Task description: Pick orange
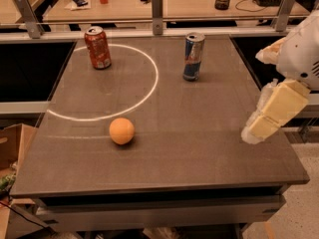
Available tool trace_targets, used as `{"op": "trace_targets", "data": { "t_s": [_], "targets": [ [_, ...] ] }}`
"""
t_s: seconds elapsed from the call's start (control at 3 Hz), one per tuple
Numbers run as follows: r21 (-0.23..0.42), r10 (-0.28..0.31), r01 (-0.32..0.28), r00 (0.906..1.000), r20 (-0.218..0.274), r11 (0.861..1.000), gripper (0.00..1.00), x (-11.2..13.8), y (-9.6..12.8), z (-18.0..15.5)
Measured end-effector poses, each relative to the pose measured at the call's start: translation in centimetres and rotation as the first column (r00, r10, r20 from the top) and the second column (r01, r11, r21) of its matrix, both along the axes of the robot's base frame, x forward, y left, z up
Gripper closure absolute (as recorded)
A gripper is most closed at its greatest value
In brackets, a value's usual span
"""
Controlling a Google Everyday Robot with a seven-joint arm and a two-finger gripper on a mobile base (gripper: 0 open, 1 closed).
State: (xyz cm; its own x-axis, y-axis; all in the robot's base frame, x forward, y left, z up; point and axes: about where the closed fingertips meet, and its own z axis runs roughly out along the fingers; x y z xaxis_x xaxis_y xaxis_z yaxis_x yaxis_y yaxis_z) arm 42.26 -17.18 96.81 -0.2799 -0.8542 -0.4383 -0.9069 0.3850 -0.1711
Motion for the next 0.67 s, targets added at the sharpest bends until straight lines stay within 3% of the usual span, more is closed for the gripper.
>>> {"op": "trace_targets", "data": {
  "t_s": [0.33, 0.67],
  "targets": [
    [0.167, -0.002, -0.005, 0.9991, 0.043, 0.986, 0.00, 0.0, 3.0, -1.5],
    [0.281, -0.030, 0.004, 0.9955, 0.090, 0.960, 0.00, 0.3, 5.8, -2.8]
  ]
}}
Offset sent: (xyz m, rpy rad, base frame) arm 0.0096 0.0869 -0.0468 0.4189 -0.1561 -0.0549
